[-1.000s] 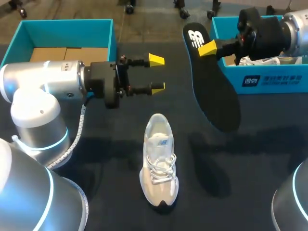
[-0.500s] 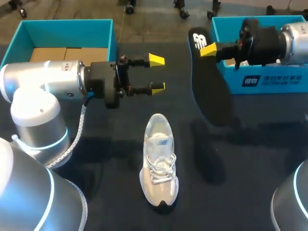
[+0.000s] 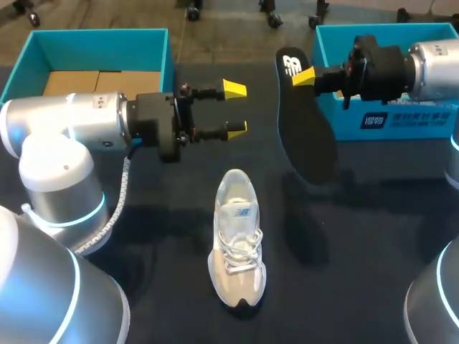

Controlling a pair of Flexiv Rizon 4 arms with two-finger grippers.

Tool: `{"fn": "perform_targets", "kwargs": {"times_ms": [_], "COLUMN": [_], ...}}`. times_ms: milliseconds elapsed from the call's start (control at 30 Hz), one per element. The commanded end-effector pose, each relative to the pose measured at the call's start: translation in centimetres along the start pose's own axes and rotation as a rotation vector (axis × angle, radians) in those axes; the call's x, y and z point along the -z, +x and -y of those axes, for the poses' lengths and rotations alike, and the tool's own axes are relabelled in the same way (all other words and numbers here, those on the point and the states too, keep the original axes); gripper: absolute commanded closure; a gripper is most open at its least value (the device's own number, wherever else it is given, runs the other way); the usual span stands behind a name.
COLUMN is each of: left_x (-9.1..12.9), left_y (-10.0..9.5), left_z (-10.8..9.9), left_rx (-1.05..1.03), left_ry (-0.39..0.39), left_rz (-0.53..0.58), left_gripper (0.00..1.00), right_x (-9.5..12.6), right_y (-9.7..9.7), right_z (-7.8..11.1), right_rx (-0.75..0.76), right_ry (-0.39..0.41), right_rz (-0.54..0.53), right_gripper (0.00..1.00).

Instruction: Take the shoe out of the shoebox, open the shoe tongue, remove and reinsert the insole, then place the shoe into the shoebox

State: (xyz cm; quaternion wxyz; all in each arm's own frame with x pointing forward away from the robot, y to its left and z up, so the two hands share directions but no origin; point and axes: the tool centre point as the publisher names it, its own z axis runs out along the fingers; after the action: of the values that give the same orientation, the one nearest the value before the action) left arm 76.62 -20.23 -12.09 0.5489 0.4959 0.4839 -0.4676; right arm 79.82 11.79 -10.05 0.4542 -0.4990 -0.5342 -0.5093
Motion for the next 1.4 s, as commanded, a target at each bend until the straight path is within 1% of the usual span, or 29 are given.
{"fn": "perform_targets", "kwargs": {"times_ms": [33,100,233,300,567,667,767,900,933,1000,1067,1133,1200,1267,1300,1333,1400], "left_x": [-0.8,-1.1,-1.7,-2.1,-3.9,-4.7,-5.5,-6.2,-6.3,-6.4,-6.6,-6.7,-6.8,-6.9,-7.0,-7.0,-7.1], "left_y": [0.4,0.6,1.0,1.2,1.7,2.2,2.7,2.8,2.7,2.4,2.1,2.0,2.0,2.1,2.2,2.2,2.3], "left_z": [0.1,-0.1,-0.6,-0.7,-1.0,-1.4,-1.9,-2.0,-1.9,-1.6,-1.5,-1.4,-1.4,-1.4,-1.4,-1.4,-1.4], "left_rx": [-0.01,-0.012,-0.019,-0.02,-0.018,0.013,0.039,0.041,0.041,0.032,0.026,0.023,0.02,0.015,0.009,0.009,0.01], "left_ry": [-0.014,-0.013,-0.011,-0.012,-0.026,-0.035,-0.032,-0.023,-0.021,-0.018,-0.018,-0.02,-0.021,-0.021,-0.025,-0.026,-0.024], "left_rz": [-0.008,-0.013,-0.029,-0.04,-0.075,-0.093,-0.098,-0.102,-0.102,-0.101,-0.099,-0.1,-0.101,-0.105,-0.109,-0.11,-0.111], "left_gripper": [0.0,0.0,0.0,0.0,0.0,0.0,0.0,0.0,0.05,0.08,0.16,0.38,0.51,0.54,0.6,0.64,0.66], "right_x": [-1.2,-1.5,-1.9,-2.1,-2.1,-2.1,-2.1,-2.1,-2.1,-2.1,-2.1,-2.1,-2.1,-2.1,-2.1,-2.1,-2.1], "right_y": [-0.9,-1.1,-1.8,-2.2,-2.2,-2.2,-2.2,-2.2,-2.2,-2.2,-2.2,-2.2,-2.2,-2.2,-2.2,-2.2,-2.2], "right_z": [-1.1,-1.5,-2.1,-2.3,-2.3,-2.3,-2.3,-2.3,-2.3,-2.3,-2.3,-2.3,-2.3,-2.3,-2.3,-2.3,-2.3], "right_rx": [-0.003,-0.012,-0.025,-0.052,-0.052,-0.052,-0.052,-0.052,-0.052,-0.052,-0.052,-0.052,-0.052,-0.052,-0.052,-0.052,-0.052], "right_ry": [0.006,0.019,0.022,0.017,0.017,0.017,0.017,0.017,0.017,0.017,0.017,0.017,0.017,0.017,0.017,0.017,0.017], "right_rz": [-0.013,-0.008,-0.023,-0.009,-0.009,-0.009,-0.009,-0.009,-0.009,-0.009,-0.009,-0.009,-0.009,-0.009,-0.009,-0.009,-0.009], "right_gripper": [1.0,1.0,1.0,1.0,1.0,1.0,1.0,1.0,1.0,1.0,1.0,1.0,1.0,1.0,1.0,1.0,1.0]}}
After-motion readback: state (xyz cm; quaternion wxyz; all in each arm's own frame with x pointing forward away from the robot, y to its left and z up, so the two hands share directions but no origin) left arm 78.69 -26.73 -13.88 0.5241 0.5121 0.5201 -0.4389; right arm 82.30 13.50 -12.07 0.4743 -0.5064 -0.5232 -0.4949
